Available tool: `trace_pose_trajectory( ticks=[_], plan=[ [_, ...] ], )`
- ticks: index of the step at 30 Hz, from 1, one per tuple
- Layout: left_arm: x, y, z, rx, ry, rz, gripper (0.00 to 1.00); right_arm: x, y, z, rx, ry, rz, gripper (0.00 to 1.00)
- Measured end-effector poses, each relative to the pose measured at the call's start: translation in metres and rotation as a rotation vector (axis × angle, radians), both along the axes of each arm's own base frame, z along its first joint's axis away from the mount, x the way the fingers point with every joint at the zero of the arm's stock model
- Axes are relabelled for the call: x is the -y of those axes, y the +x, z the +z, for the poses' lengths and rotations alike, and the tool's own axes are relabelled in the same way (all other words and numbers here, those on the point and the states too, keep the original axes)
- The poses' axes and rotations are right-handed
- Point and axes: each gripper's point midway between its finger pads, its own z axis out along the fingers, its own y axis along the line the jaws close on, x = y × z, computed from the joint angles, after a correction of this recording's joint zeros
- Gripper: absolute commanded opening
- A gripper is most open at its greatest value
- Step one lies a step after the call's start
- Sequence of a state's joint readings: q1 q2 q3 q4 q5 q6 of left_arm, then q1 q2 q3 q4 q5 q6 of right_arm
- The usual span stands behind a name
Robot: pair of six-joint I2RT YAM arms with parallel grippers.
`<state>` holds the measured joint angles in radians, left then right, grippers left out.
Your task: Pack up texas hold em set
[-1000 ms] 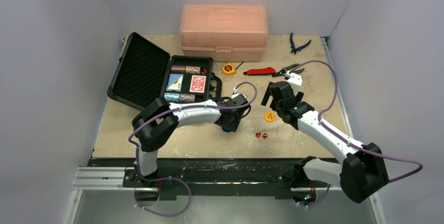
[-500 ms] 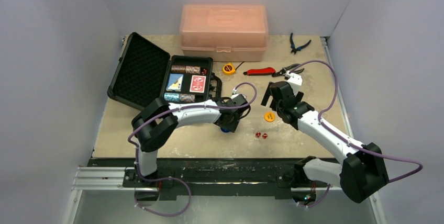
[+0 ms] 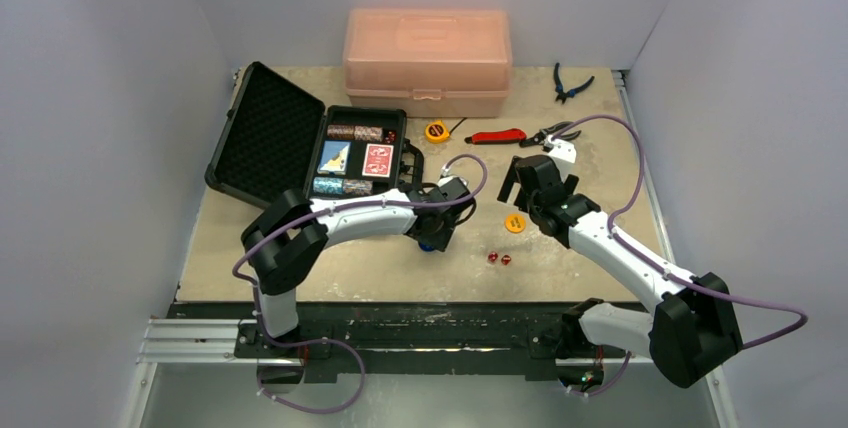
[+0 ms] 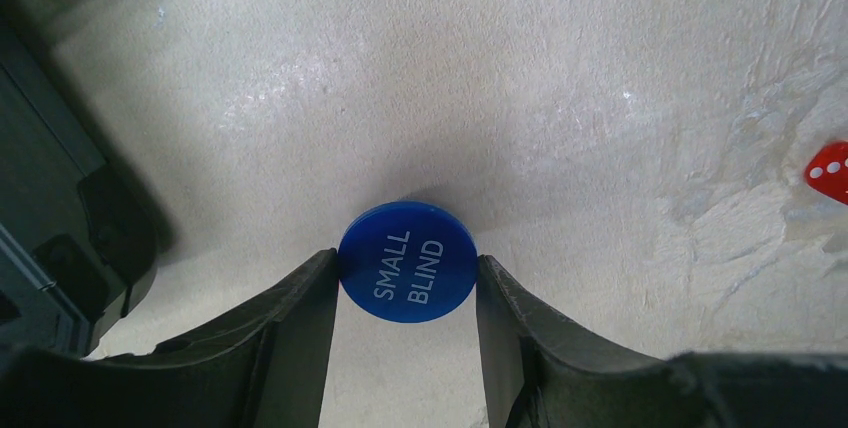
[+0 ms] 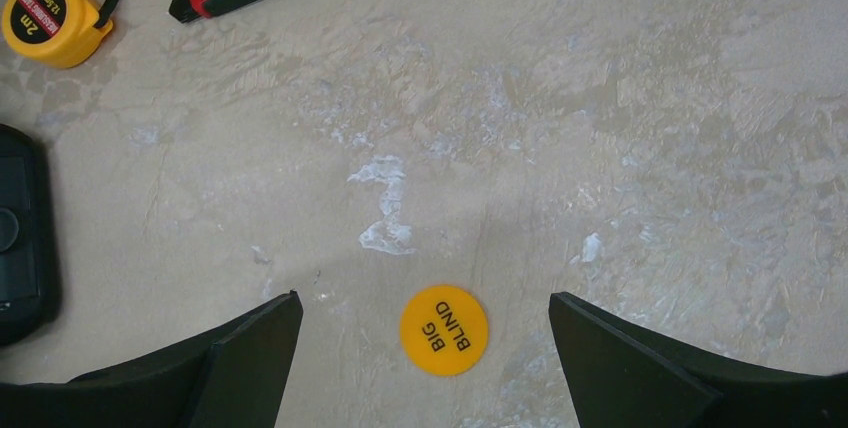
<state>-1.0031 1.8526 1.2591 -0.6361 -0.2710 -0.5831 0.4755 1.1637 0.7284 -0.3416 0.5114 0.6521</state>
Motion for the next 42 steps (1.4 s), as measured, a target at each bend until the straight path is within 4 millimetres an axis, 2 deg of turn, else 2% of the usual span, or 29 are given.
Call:
trace_pose_trajectory(
  ticks=[11, 21, 42],
  plan=[
    [-0.007, 0.001, 0.011, 0.025, 0.013, 0.009, 0.32, 0.000, 0.001, 0.000, 0.000, 0.005, 0.001, 0.99],
    [-0.011, 0.004, 0.032, 0.067, -0.006, 0.016, 0.32, 0.000, 0.001, 0.001, 0.003, 0.006, 0.001, 0.99],
    [-0.021, 0.010, 0.058, 0.123, 0.018, -0.004, 0.32, 0.000, 0.001, 0.000, 0.002, 0.006, 0.002, 0.99]
  ],
)
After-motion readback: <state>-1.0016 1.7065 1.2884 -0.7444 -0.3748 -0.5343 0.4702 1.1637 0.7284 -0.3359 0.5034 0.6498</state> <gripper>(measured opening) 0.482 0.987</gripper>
